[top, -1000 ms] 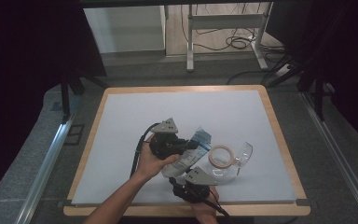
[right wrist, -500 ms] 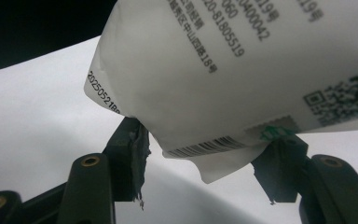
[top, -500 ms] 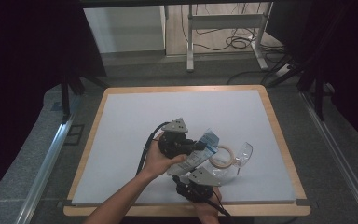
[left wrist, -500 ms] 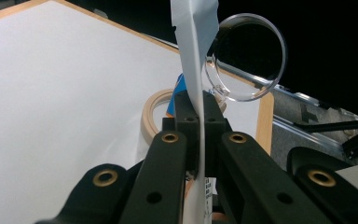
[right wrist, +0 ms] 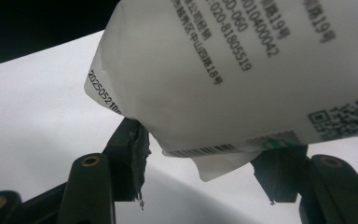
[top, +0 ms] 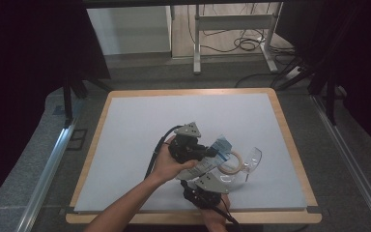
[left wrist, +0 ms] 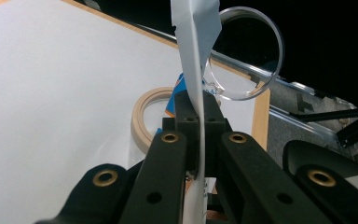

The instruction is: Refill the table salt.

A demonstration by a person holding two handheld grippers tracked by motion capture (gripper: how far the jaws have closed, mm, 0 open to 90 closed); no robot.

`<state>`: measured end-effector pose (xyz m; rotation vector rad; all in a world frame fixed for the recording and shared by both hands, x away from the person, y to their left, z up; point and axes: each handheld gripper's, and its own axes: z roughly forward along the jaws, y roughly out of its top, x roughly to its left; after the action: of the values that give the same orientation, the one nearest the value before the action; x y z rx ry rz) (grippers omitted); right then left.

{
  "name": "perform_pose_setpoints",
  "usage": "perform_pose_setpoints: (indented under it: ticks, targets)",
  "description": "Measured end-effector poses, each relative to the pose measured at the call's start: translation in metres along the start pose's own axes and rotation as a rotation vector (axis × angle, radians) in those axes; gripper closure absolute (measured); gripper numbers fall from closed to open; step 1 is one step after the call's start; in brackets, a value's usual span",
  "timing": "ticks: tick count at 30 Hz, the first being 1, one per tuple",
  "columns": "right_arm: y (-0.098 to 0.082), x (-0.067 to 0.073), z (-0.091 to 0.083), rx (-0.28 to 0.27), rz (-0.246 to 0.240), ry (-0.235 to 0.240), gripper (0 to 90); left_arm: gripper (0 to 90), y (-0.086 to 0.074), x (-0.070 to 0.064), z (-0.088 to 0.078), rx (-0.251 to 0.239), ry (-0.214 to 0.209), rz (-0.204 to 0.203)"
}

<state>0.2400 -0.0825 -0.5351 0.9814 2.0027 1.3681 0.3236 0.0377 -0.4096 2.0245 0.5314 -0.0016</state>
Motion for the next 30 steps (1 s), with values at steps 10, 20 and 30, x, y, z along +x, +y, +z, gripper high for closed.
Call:
perform_pose_setpoints:
  ticks: [10,20,30]
  targets:
    - [0.004,0.002,0.002,-0.003,-0.033,-0.035,42.8,90.0,0.007,0.003,0.003,0.031,-0.002,-0.002]
    - [0.01,0.004,0.005,-0.003,-0.048,-0.051,43.0,90.0,0.014,0.001,0.008,0.065,-0.005,0.016]
    - [0.012,0.003,0.005,-0.009,-0.065,-0.057,43.2,90.0,0.018,0.002,0.013,0.082,-0.004,0.021]
